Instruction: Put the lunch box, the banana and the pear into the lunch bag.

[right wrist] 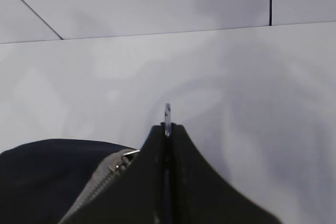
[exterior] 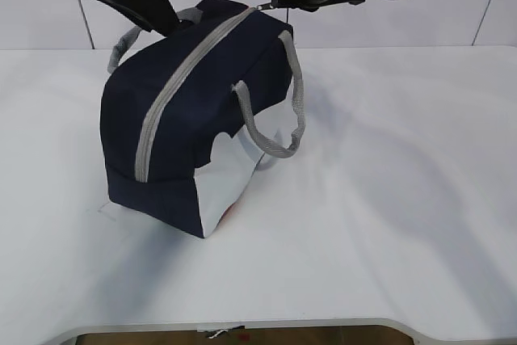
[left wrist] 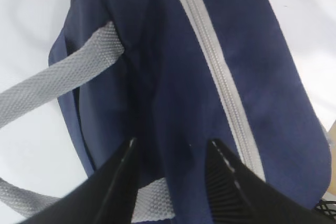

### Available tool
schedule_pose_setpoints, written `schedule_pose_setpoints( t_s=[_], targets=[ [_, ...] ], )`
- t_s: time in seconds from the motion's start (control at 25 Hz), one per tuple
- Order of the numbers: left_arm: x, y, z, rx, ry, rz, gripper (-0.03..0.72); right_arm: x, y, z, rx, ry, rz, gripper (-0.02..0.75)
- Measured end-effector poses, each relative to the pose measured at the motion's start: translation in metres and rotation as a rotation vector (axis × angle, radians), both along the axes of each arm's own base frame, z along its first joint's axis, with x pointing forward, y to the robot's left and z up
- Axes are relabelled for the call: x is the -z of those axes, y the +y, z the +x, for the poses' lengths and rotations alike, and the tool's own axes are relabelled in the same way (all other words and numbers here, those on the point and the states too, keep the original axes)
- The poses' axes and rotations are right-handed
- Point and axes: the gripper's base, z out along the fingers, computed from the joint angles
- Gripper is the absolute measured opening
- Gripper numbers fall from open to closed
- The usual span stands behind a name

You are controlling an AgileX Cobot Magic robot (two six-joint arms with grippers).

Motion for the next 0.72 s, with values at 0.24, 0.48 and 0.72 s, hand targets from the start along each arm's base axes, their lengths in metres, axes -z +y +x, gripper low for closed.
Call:
schedule_pose_setpoints(
  t_s=[0.24,0.48,0.72],
  targets=[
    [0.015,-0.003,0.007,-0.001,0.035,0.011,0.237,0.0,0.0,0.0,0.0,0.0,0.0,0.017],
    [0.02,-0.003,0.01,0.049,0.016,0.031,0.008,0.0,0.0,0.0,0.0,-0.002,0.001,0.017],
    [0.009,-0.001,0.004,0.124,-0.057,0.044,-0.001,-0.002,0.0,0.003,-0.008,-0.051,-0.017,0.017]
  ],
)
